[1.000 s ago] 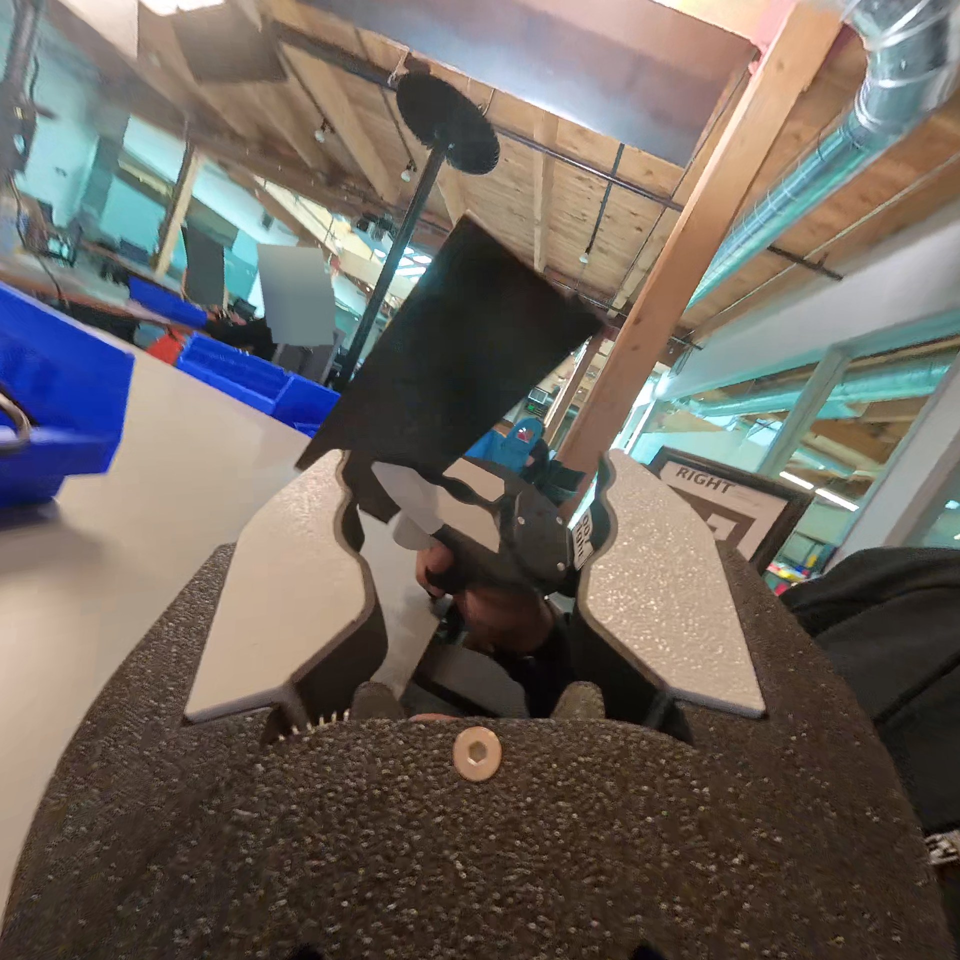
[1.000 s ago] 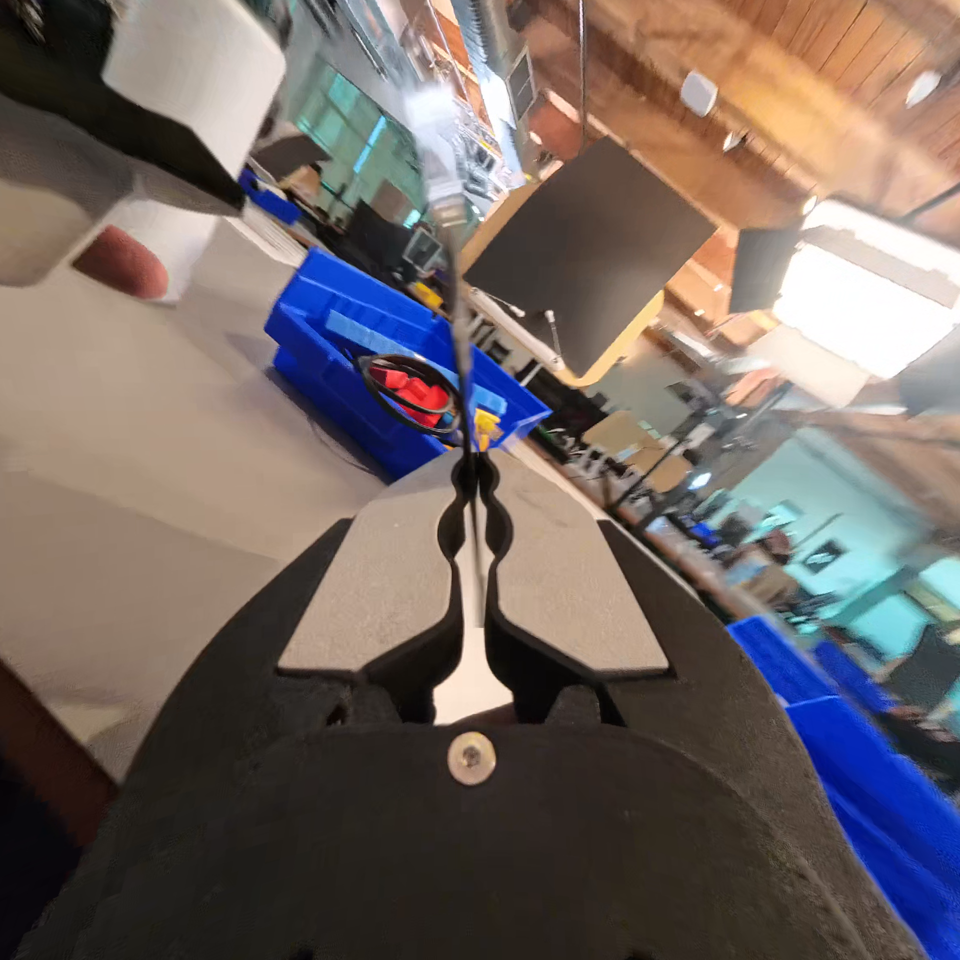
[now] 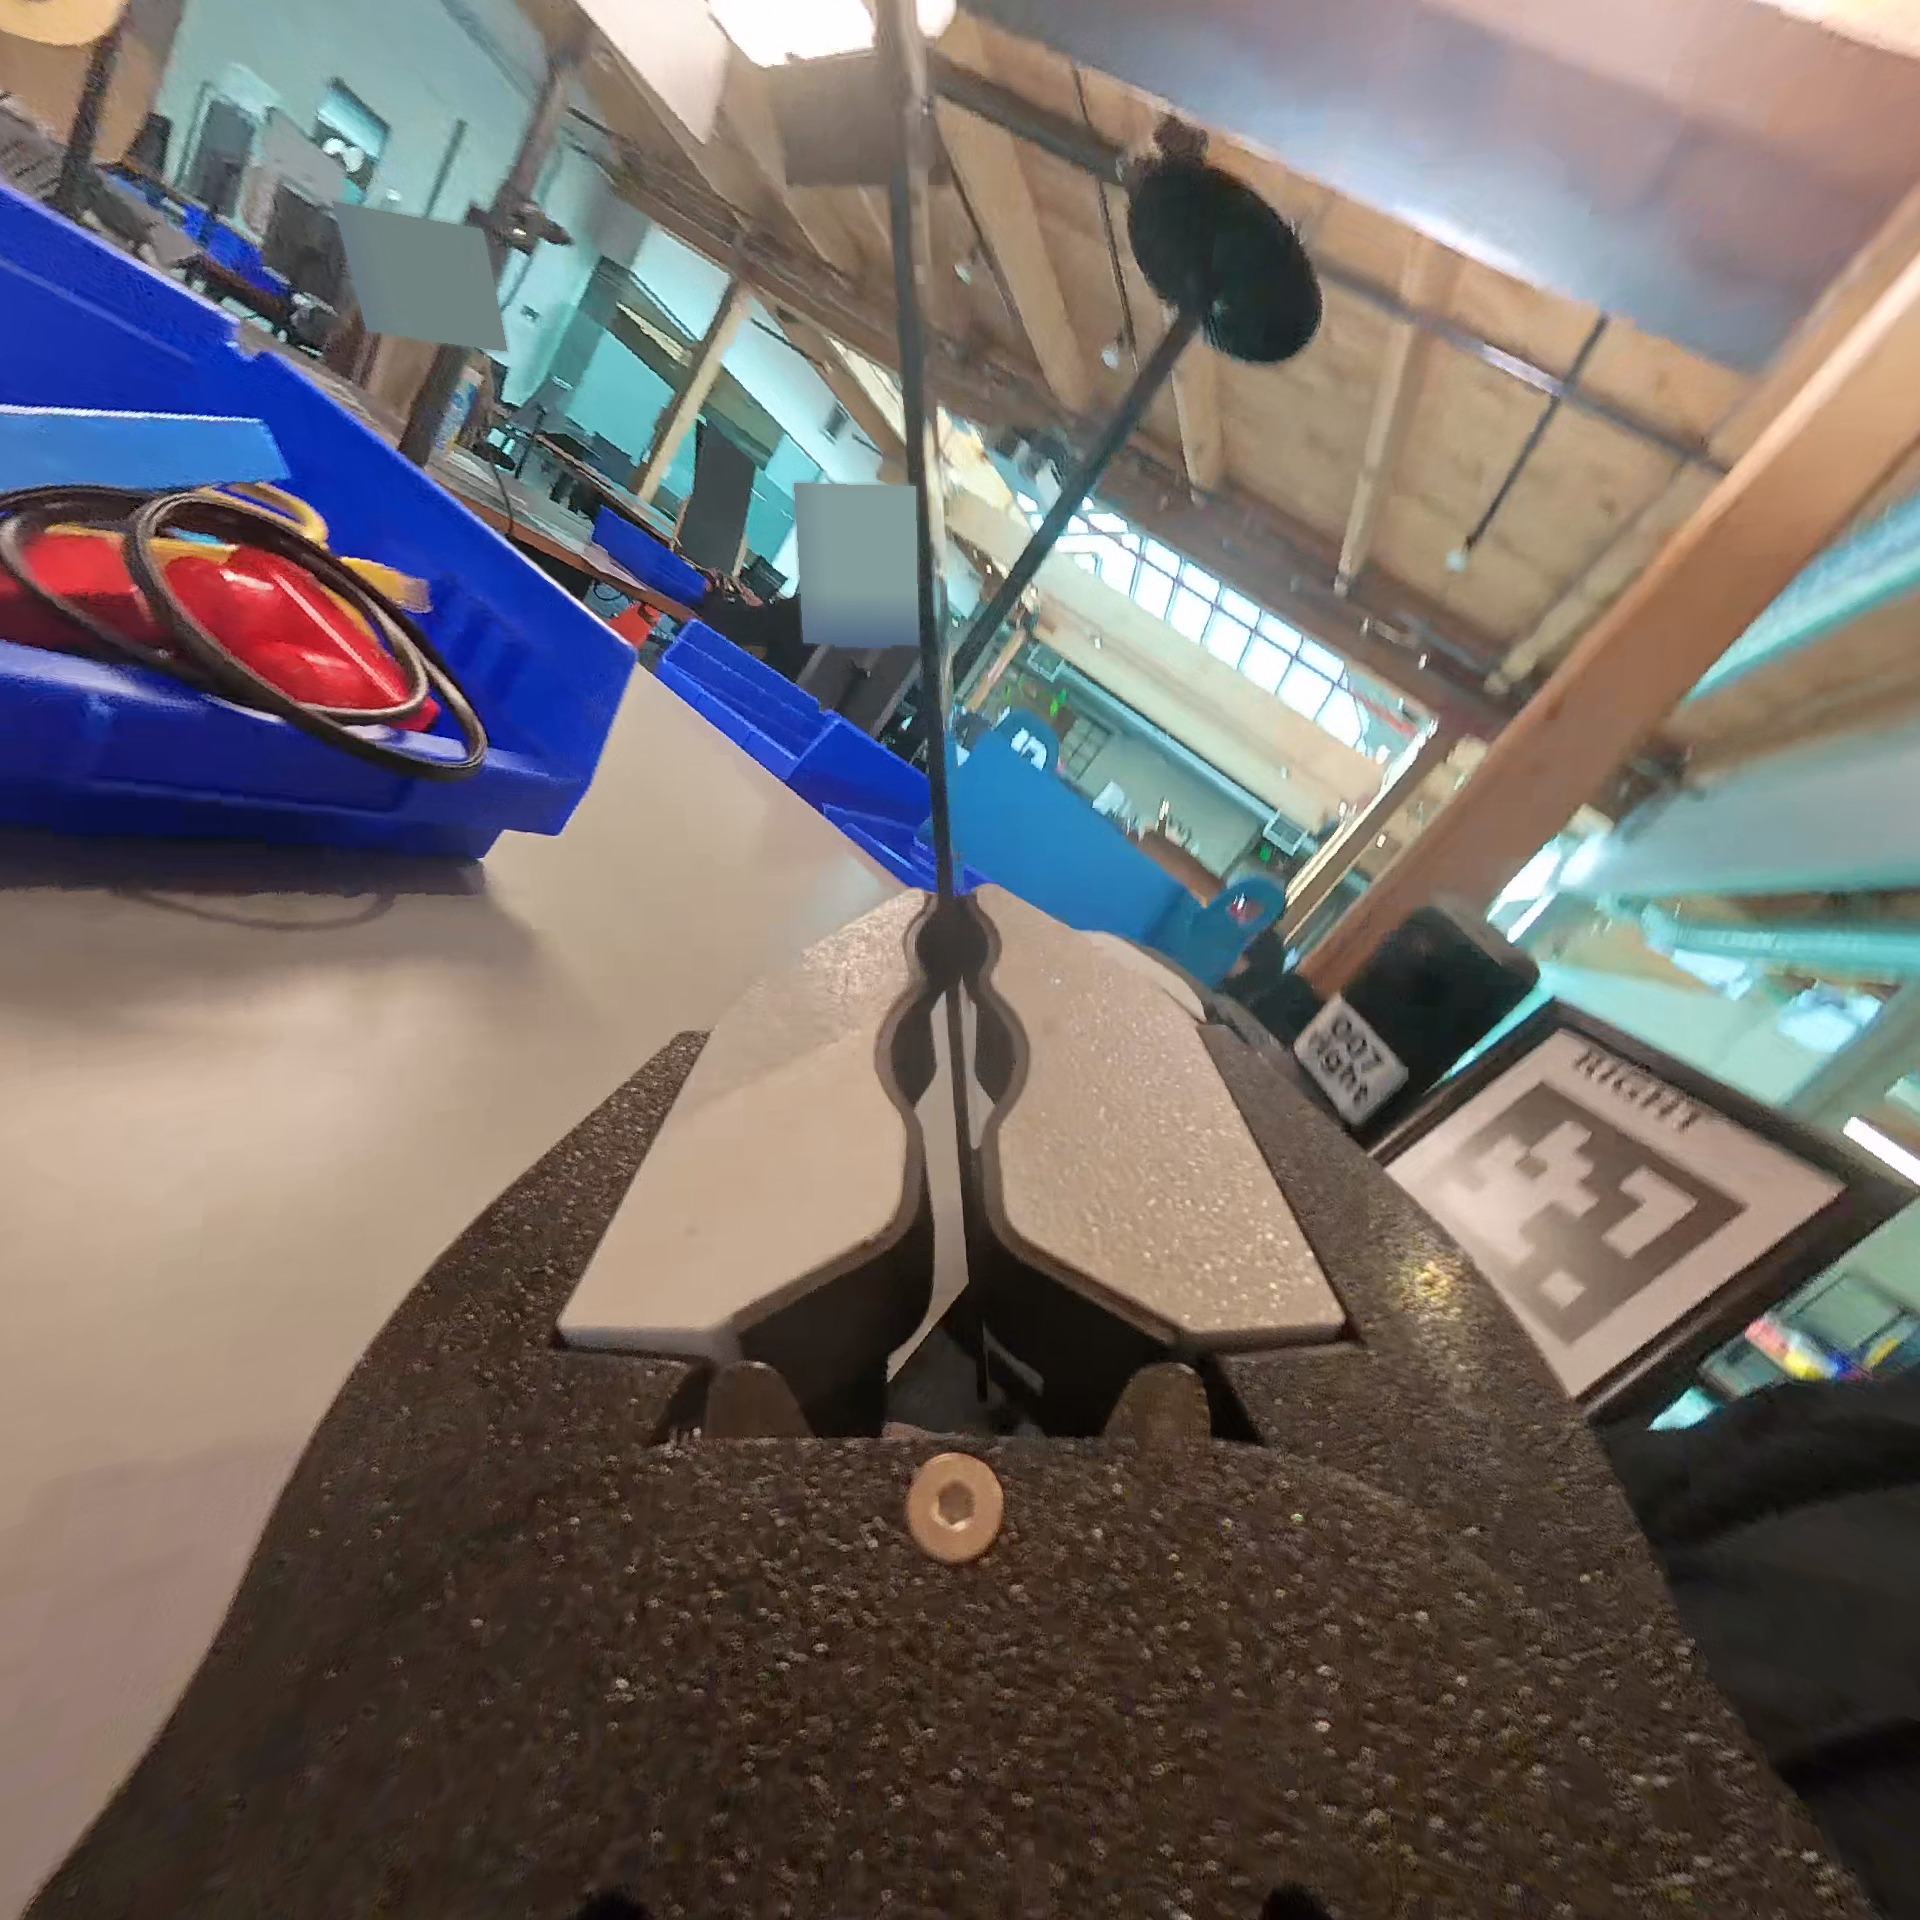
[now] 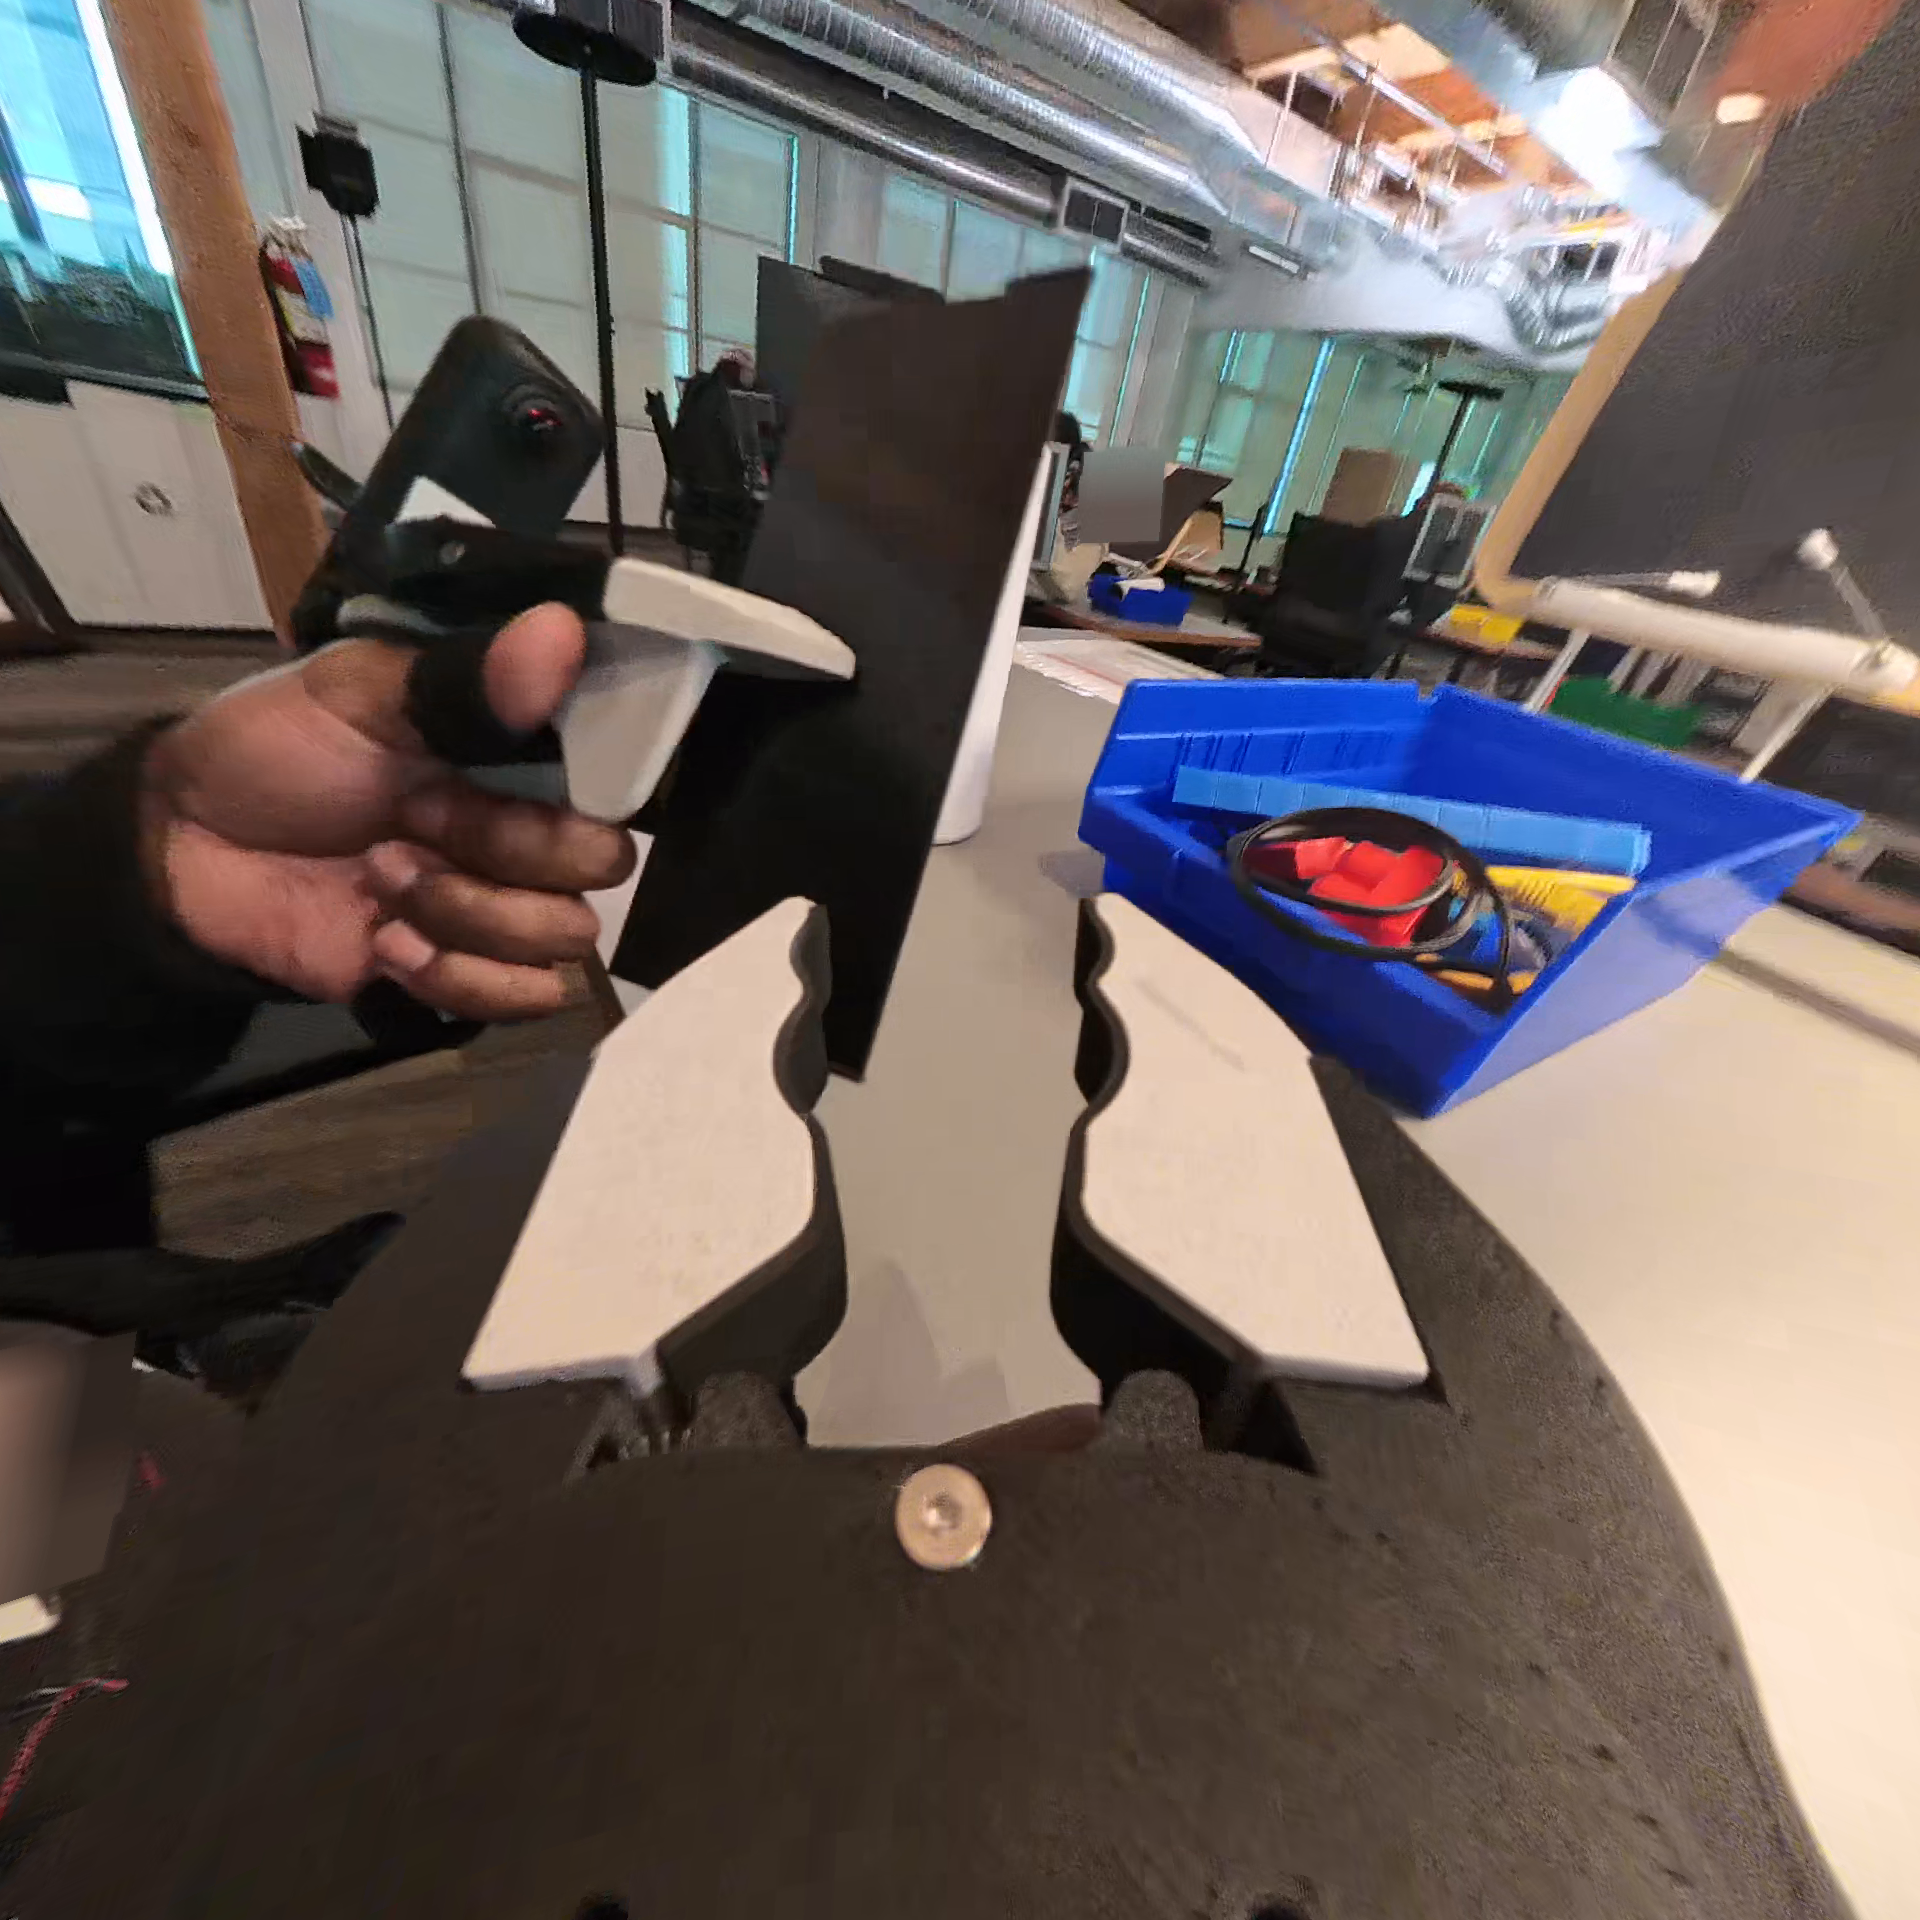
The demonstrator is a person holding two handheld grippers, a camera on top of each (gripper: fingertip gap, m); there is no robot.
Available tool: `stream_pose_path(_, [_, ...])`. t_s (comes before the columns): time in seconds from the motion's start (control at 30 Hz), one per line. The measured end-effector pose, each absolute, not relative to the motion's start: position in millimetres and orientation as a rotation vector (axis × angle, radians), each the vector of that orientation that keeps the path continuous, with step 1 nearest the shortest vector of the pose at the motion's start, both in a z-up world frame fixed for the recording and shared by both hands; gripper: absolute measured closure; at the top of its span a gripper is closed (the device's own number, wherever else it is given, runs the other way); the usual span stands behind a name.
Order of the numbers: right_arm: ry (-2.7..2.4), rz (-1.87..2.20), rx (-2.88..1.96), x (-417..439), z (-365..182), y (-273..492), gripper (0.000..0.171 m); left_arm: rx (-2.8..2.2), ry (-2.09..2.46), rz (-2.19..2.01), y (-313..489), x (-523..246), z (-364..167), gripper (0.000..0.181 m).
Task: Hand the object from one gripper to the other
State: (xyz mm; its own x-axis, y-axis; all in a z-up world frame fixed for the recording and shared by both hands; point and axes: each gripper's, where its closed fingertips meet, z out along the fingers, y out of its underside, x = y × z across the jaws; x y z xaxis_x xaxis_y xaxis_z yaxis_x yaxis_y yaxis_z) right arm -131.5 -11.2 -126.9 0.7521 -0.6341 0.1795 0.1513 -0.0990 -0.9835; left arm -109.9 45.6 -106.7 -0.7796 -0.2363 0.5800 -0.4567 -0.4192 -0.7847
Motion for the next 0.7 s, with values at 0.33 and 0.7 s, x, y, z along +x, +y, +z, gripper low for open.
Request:
stream_pose_path(0.33, [0.094,-1.317,-1.626,-137.8,-133.2,6.6,0.107,1.148,-1.144,2.261,64.7,-98.8,-99.3,0.179])
stream_pose_path(0.7, [-0.088,-1.724,-1.607,-135.7,-140.0,13.5,0.127,1.304,-1.045,2.088,39.9,-100.6,-128.7,0.179])
